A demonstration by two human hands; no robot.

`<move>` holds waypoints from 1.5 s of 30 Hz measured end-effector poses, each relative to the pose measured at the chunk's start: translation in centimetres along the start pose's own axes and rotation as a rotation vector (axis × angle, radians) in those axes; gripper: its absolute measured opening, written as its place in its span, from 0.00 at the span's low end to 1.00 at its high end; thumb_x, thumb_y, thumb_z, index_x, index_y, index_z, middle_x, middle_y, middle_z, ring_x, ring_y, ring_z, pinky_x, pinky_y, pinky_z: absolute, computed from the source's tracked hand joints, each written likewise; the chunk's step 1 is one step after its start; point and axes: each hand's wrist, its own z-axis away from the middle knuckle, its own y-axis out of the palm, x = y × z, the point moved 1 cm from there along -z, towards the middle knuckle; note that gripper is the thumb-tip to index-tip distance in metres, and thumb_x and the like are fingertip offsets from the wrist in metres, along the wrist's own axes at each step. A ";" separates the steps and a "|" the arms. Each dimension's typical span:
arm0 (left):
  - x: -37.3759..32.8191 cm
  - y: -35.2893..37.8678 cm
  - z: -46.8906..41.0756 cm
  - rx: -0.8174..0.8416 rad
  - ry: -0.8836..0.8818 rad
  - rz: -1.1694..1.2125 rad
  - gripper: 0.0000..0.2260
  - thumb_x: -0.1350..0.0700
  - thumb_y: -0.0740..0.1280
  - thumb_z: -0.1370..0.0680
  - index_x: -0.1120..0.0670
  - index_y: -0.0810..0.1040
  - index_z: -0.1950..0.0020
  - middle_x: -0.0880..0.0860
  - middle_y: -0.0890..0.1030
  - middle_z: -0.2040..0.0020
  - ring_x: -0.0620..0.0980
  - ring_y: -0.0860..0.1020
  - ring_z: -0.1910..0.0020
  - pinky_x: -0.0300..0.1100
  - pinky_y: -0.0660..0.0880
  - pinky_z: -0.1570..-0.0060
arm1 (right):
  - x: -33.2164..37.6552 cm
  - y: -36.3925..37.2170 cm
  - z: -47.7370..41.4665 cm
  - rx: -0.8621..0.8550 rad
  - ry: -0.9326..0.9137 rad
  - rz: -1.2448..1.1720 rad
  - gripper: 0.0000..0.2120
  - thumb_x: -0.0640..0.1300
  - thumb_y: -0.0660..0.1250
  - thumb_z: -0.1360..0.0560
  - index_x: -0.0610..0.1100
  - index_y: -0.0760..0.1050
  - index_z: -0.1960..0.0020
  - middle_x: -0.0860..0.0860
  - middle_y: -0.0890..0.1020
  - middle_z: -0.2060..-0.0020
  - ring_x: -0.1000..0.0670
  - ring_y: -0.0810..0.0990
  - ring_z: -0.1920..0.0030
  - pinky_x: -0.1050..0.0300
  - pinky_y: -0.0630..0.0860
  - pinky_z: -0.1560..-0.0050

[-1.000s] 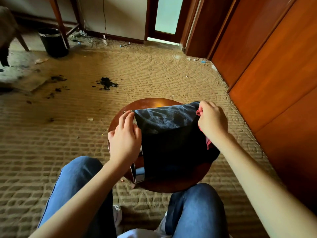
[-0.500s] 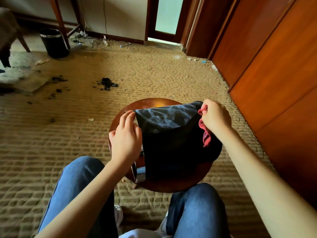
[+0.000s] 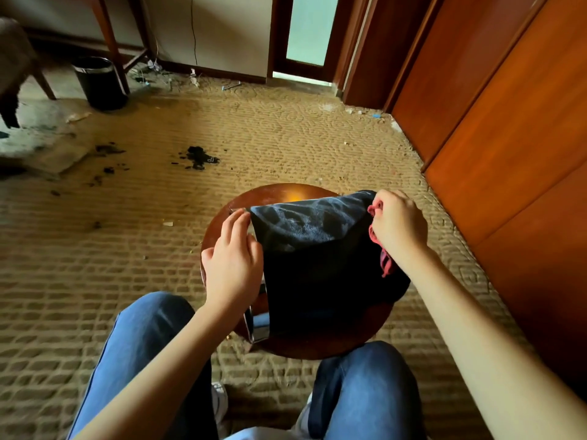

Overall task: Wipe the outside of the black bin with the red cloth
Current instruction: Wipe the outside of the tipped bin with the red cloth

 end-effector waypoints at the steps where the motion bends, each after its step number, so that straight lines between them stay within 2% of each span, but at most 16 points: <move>1: 0.0 0.0 -0.2 0.004 -0.007 0.004 0.25 0.49 0.49 0.24 0.50 0.66 0.28 0.44 0.65 0.27 0.43 0.66 0.31 0.43 0.57 0.43 | 0.5 0.0 0.6 -0.011 -0.034 0.014 0.08 0.34 0.60 0.25 0.45 0.75 0.53 0.45 0.76 0.51 0.40 0.76 0.51 0.56 0.62 0.61; 5: 0.3 0.3 -1.3 -0.003 -0.029 0.039 0.25 0.50 0.49 0.24 0.51 0.68 0.29 0.45 0.66 0.28 0.44 0.67 0.32 0.44 0.58 0.42 | 3.0 0.8 6.8 -0.028 -0.296 -0.075 0.07 0.33 0.65 0.29 0.43 0.76 0.55 0.45 0.76 0.57 0.39 0.77 0.59 0.53 0.69 0.68; 8: 0.3 0.3 -1.1 0.002 -0.023 0.037 0.25 0.50 0.49 0.25 0.51 0.67 0.29 0.45 0.66 0.28 0.44 0.68 0.33 0.44 0.57 0.43 | 3.0 1.0 9.3 -0.026 -0.415 -0.104 0.08 0.33 0.69 0.31 0.44 0.78 0.56 0.48 0.78 0.59 0.43 0.79 0.61 0.54 0.73 0.73; 9: 0.3 0.2 -0.7 0.004 -0.008 0.031 0.25 0.50 0.49 0.24 0.51 0.67 0.29 0.44 0.66 0.28 0.44 0.67 0.32 0.43 0.57 0.43 | 2.3 0.8 8.4 -0.040 -0.391 -0.095 0.07 0.34 0.69 0.30 0.45 0.78 0.56 0.48 0.78 0.59 0.42 0.79 0.60 0.53 0.73 0.71; 13: 0.1 0.2 0.6 -0.010 0.031 0.004 0.24 0.50 0.49 0.24 0.51 0.67 0.28 0.44 0.66 0.28 0.41 0.65 0.32 0.43 0.58 0.44 | -1.1 -0.4 1.5 -0.039 -0.065 -0.032 0.06 0.38 0.63 0.24 0.45 0.79 0.53 0.46 0.78 0.52 0.39 0.77 0.51 0.50 0.71 0.59; 15: 0.1 0.1 0.2 -0.008 0.027 -0.003 0.24 0.50 0.49 0.24 0.51 0.67 0.29 0.45 0.66 0.28 0.42 0.66 0.32 0.43 0.58 0.43 | -1.2 -0.4 0.2 -0.008 -0.040 -0.008 0.08 0.38 0.62 0.24 0.44 0.79 0.52 0.45 0.78 0.51 0.40 0.77 0.50 0.50 0.71 0.57; 20: 0.3 0.3 -1.8 -0.010 -0.029 0.039 0.21 0.52 0.51 0.22 0.51 0.69 0.31 0.46 0.67 0.30 0.46 0.69 0.34 0.45 0.57 0.43 | 3.6 1.1 7.0 -0.066 -0.323 -0.121 0.09 0.34 0.64 0.30 0.42 0.80 0.53 0.45 0.79 0.56 0.40 0.79 0.58 0.50 0.77 0.65; 24: 0.4 0.3 -2.7 0.016 -0.061 0.029 0.17 0.56 0.53 0.19 0.51 0.69 0.31 0.46 0.67 0.30 0.48 0.69 0.34 0.48 0.59 0.41 | 4.3 1.7 9.1 -0.117 -0.548 -0.143 0.12 0.38 0.62 0.30 0.43 0.81 0.52 0.47 0.79 0.60 0.43 0.79 0.61 0.53 0.76 0.72; 26: 0.6 0.3 -2.4 0.012 -0.032 0.017 0.18 0.55 0.53 0.19 0.50 0.68 0.30 0.45 0.67 0.29 0.47 0.69 0.34 0.47 0.59 0.43 | 2.2 1.5 6.0 -0.158 -0.427 -0.105 0.11 0.39 0.61 0.29 0.45 0.81 0.53 0.46 0.79 0.59 0.40 0.79 0.60 0.52 0.76 0.70; 29: 0.5 0.4 -1.1 0.000 -0.002 0.021 0.21 0.52 0.51 0.22 0.50 0.67 0.29 0.44 0.66 0.29 0.44 0.67 0.32 0.44 0.57 0.44 | -0.8 0.4 1.7 -0.106 -0.101 -0.017 0.09 0.38 0.62 0.25 0.46 0.81 0.51 0.44 0.77 0.52 0.38 0.78 0.53 0.49 0.73 0.61; 31: 0.3 0.4 -0.6 -0.005 0.009 0.042 0.24 0.50 0.49 0.24 0.50 0.67 0.29 0.44 0.66 0.29 0.44 0.67 0.32 0.43 0.57 0.43 | -0.7 0.5 1.8 -0.095 -0.046 -0.011 0.10 0.37 0.62 0.25 0.44 0.80 0.50 0.44 0.76 0.50 0.38 0.77 0.52 0.49 0.72 0.59; 36: 0.1 0.5 -1.6 -0.030 -0.046 0.082 0.24 0.50 0.49 0.25 0.51 0.68 0.31 0.46 0.67 0.29 0.46 0.68 0.33 0.49 0.61 0.41 | 6.5 2.1 9.3 -0.147 -0.332 -0.227 0.10 0.35 0.62 0.31 0.43 0.80 0.54 0.45 0.78 0.58 0.41 0.79 0.63 0.52 0.75 0.69; 38: 0.1 0.4 -1.9 -0.025 -0.058 0.078 0.24 0.50 0.49 0.25 0.51 0.69 0.31 0.46 0.67 0.29 0.47 0.68 0.33 0.51 0.62 0.40 | 9.4 2.5 12.0 -0.134 -0.475 -0.304 0.10 0.37 0.60 0.28 0.41 0.80 0.54 0.46 0.78 0.61 0.44 0.79 0.64 0.54 0.76 0.71; 40: 0.3 0.2 -2.1 -0.012 -0.041 0.068 0.25 0.50 0.49 0.25 0.50 0.69 0.31 0.45 0.67 0.29 0.46 0.68 0.33 0.49 0.61 0.41 | 9.3 2.4 11.9 -0.135 -0.590 -0.262 0.12 0.39 0.59 0.27 0.42 0.81 0.53 0.47 0.79 0.62 0.44 0.79 0.64 0.54 0.76 0.72; 42: 0.6 0.2 -2.2 -0.005 -0.031 0.077 0.25 0.49 0.49 0.25 0.49 0.69 0.30 0.44 0.67 0.29 0.44 0.68 0.33 0.47 0.59 0.42 | 6.0 1.7 9.3 -0.107 -0.495 -0.204 0.13 0.41 0.59 0.28 0.47 0.81 0.52 0.50 0.78 0.61 0.43 0.79 0.63 0.55 0.74 0.71; 45: 0.6 0.5 -1.8 -0.018 -0.039 0.105 0.24 0.50 0.49 0.24 0.50 0.69 0.30 0.44 0.67 0.29 0.44 0.68 0.33 0.45 0.57 0.42 | -0.9 0.3 4.7 -0.075 -0.090 -0.130 0.11 0.41 0.61 0.24 0.52 0.80 0.49 0.52 0.78 0.54 0.43 0.79 0.55 0.55 0.72 0.62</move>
